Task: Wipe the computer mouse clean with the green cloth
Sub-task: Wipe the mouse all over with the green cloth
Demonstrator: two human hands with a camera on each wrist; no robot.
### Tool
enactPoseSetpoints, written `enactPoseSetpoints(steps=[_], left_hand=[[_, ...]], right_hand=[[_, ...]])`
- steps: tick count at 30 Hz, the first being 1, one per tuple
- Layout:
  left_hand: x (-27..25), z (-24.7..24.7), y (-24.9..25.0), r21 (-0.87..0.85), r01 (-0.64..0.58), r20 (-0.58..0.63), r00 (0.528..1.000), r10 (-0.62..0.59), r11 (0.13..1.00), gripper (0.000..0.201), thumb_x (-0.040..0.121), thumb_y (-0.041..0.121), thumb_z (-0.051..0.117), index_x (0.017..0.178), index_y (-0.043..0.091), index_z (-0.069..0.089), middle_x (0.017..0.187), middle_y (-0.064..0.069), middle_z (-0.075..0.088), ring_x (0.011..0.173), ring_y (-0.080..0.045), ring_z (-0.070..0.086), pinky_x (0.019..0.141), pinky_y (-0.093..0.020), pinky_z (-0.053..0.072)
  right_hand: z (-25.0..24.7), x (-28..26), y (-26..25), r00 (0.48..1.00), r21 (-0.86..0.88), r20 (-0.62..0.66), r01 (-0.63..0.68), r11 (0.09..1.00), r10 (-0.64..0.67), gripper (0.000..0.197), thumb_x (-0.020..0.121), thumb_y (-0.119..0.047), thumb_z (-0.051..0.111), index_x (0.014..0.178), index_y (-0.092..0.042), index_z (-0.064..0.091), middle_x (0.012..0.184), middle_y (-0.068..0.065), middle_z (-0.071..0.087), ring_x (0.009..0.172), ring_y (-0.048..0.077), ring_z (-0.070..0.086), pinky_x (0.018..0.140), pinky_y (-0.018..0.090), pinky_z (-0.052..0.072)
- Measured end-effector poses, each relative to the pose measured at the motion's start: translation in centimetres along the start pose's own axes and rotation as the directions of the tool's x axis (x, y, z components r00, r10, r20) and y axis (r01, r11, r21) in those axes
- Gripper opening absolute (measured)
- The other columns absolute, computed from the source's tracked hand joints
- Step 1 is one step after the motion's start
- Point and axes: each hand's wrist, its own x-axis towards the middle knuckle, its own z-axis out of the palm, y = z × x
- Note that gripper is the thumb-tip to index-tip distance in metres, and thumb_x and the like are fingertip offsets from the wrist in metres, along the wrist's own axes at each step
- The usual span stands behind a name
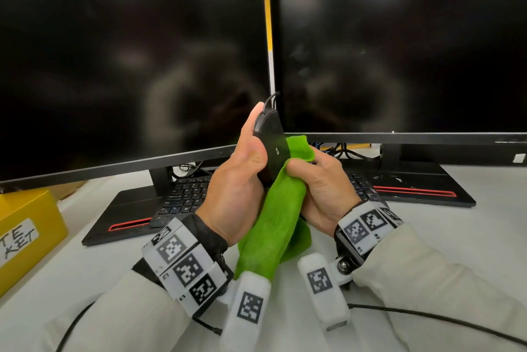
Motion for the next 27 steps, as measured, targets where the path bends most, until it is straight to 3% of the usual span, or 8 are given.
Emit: enactPoseSetpoints(steps=[2, 4, 7, 11, 15, 20, 22, 27], left_hand=[[0.11, -0.17, 0.07, 0.005, -0.003, -0.015, 1.0, 0.003, 1.0, 0.064, 0.102, 0.032, 0.04, 0.164, 0.026, 0.028, 0.163, -0.018, 0.044, 0.149, -0.042, 0.043, 0.127, -0.059, 0.028], [0.15, -0.24, 0.24, 0.011, 0.012, -0.007, 1.0, -0.011, 1.0, 0.065, 0.101, 0.035, 0.04, 0.164, 0.027, 0.028, 0.161, -0.016, 0.048, 0.148, -0.039, 0.046, 0.126, -0.057, 0.029], [-0.02, -0.26, 0.06, -0.002, 0.042, 0.014, 0.999, -0.042, 0.999, 0.065, 0.101, 0.037, 0.039, 0.165, 0.029, 0.028, 0.162, -0.015, 0.047, 0.148, -0.039, 0.046, 0.127, -0.057, 0.029], [0.09, -0.29, -0.18, -0.001, 0.07, -0.012, 0.997, -0.07, 0.998, 0.068, 0.1, 0.04, 0.04, 0.164, 0.02, 0.03, 0.161, -0.016, 0.047, 0.149, -0.035, 0.047, 0.127, -0.055, 0.03], [0.01, -0.25, 0.14, -0.03, 0.07, 0.014, 0.997, -0.07, 0.997, 0.066, 0.1, 0.04, 0.039, 0.163, 0.024, 0.031, 0.153, -0.016, 0.057, 0.137, -0.031, 0.06, 0.114, -0.044, 0.049], [0.07, -0.33, 0.02, -0.022, 0.085, -0.004, 0.996, -0.085, 0.996, 0.069, 0.1, 0.041, 0.04, 0.165, 0.019, 0.029, 0.161, -0.015, 0.047, 0.149, -0.034, 0.046, 0.127, -0.055, 0.03], [0.05, -0.28, -0.09, -0.025, 0.088, -0.007, 0.996, -0.088, 0.996, 0.068, 0.1, 0.041, 0.04, 0.164, 0.02, 0.029, 0.161, -0.014, 0.049, 0.149, -0.033, 0.047, 0.127, -0.054, 0.03], [-0.04, -0.16, 0.14, -0.044, 0.074, -0.002, 0.997, -0.074, 0.996, 0.069, 0.098, 0.04, 0.041, 0.163, 0.02, 0.032, 0.154, -0.014, 0.057, 0.14, -0.03, 0.057, 0.114, -0.044, 0.048]], right_hand=[[-0.25, -0.03, -0.13, 0.997, -0.002, 0.069, -0.021, 1.0, 0.021, 0.043, 0.071, 0.006, 0.061, 0.114, 0.006, 0.061, 0.097, 0.024, 0.062, 0.085, 0.035, 0.062, 0.08, 0.054, 0.054], [-0.08, -0.21, -0.31, 0.99, -0.024, 0.143, -0.016, 1.0, 0.019, 0.045, 0.07, 0.007, 0.064, 0.114, -0.001, 0.059, 0.089, 0.017, 0.065, 0.078, 0.029, 0.065, 0.073, 0.045, 0.057], [0.05, -0.16, -0.3, 0.982, -0.083, 0.188, 0.014, 0.996, 0.001, 0.051, 0.068, 0.009, 0.068, 0.117, 0.002, 0.055, 0.087, 0.015, 0.064, 0.077, 0.029, 0.065, 0.072, 0.044, 0.055], [-0.14, -0.01, -0.58, 0.988, -0.199, 0.139, 0.093, 0.976, -0.065, 0.047, 0.064, 0.006, 0.073, 0.109, 0.005, 0.058, 0.084, 0.014, 0.068, 0.079, 0.03, 0.067, 0.073, 0.044, 0.055], [-0.21, 0.13, -0.5, 0.987, -0.241, 0.105, 0.147, 0.959, -0.125, 0.034, 0.067, 0.006, 0.071, 0.1, 0.006, 0.06, 0.076, 0.009, 0.065, 0.071, 0.024, 0.065, 0.069, 0.04, 0.053], [-0.16, 0.17, -0.46, 0.981, -0.284, 0.165, 0.145, 0.948, -0.1, 0.047, 0.058, -0.005, 0.078, 0.103, -0.003, 0.063, 0.088, 0.013, 0.069, 0.082, 0.028, 0.067, 0.075, 0.045, 0.055], [-0.16, 0.22, -0.47, 0.981, -0.325, 0.152, 0.161, 0.932, -0.116, 0.047, 0.056, -0.01, 0.079, 0.1, -0.004, 0.063, 0.089, 0.015, 0.07, 0.083, 0.029, 0.067, 0.077, 0.049, 0.058], [-0.13, 0.16, -0.72, 0.983, -0.328, 0.102, 0.176, 0.928, -0.15, 0.046, 0.059, -0.008, 0.076, 0.099, 0.009, 0.06, 0.081, 0.017, 0.067, 0.075, 0.029, 0.067, 0.071, 0.045, 0.057]])
